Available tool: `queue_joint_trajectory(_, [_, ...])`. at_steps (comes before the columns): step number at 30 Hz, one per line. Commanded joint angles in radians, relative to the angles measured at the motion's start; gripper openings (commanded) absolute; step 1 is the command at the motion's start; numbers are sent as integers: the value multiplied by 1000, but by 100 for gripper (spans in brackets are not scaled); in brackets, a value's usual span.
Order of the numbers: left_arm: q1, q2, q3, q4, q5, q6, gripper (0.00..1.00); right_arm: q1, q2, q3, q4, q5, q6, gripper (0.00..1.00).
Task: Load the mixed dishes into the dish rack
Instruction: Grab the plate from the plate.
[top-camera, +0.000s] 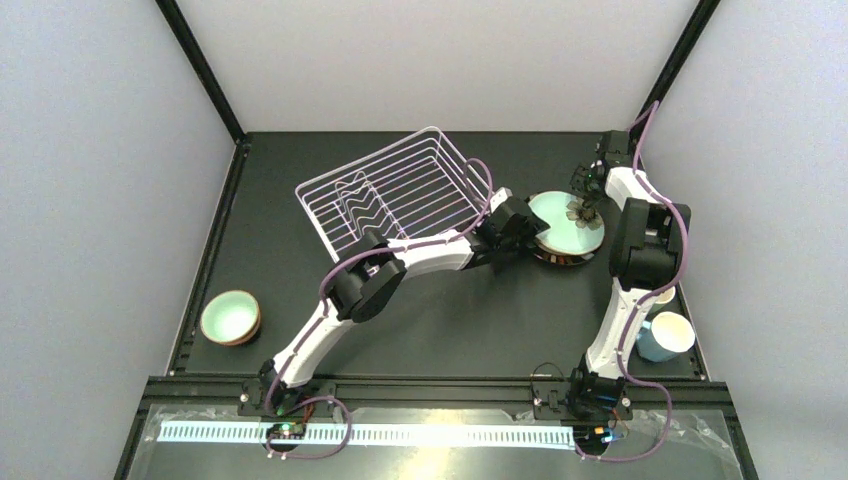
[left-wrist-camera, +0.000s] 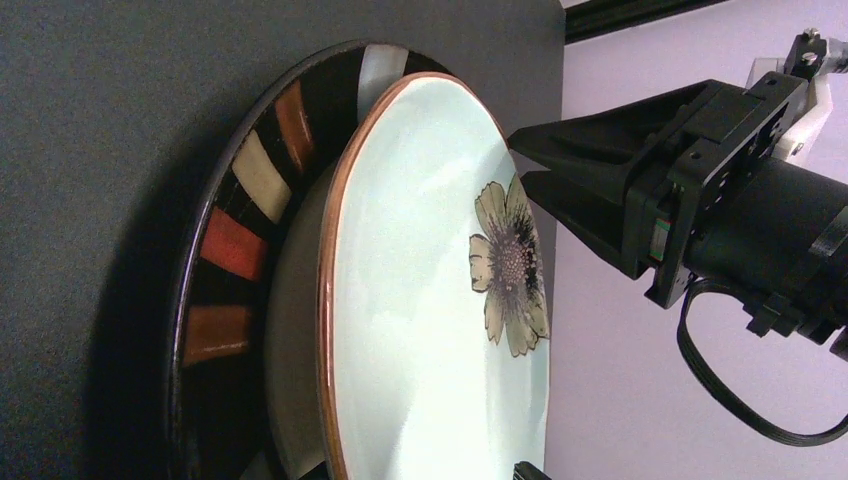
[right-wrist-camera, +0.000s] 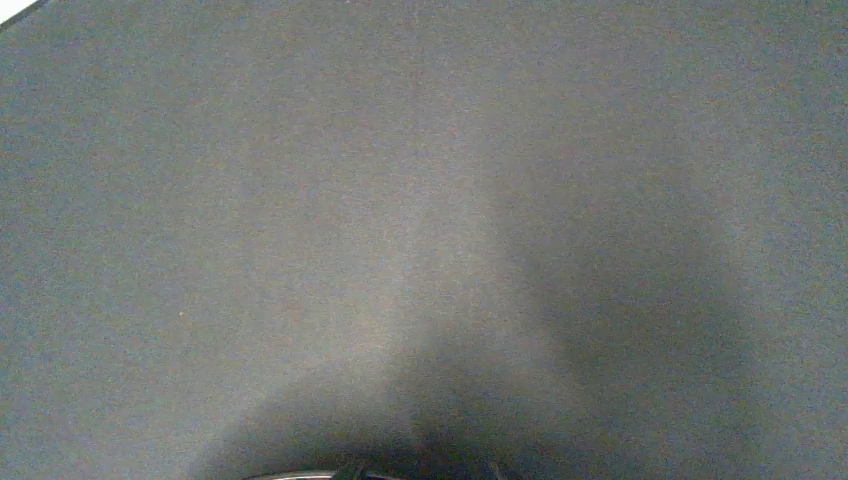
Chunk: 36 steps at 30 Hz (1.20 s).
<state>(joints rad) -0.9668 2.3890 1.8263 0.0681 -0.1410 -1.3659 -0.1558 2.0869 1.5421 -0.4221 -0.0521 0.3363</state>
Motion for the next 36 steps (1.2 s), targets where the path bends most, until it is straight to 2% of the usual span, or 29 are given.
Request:
queue_joint_trajectory(1, [29, 51, 50, 30, 21, -40, 99, 43, 32, -25, -135, -88, -8, 69])
queue_joint_trajectory(36, [37, 123, 135, -56, 133, 5, 99, 58, 21, -138, -101, -95, -14, 68])
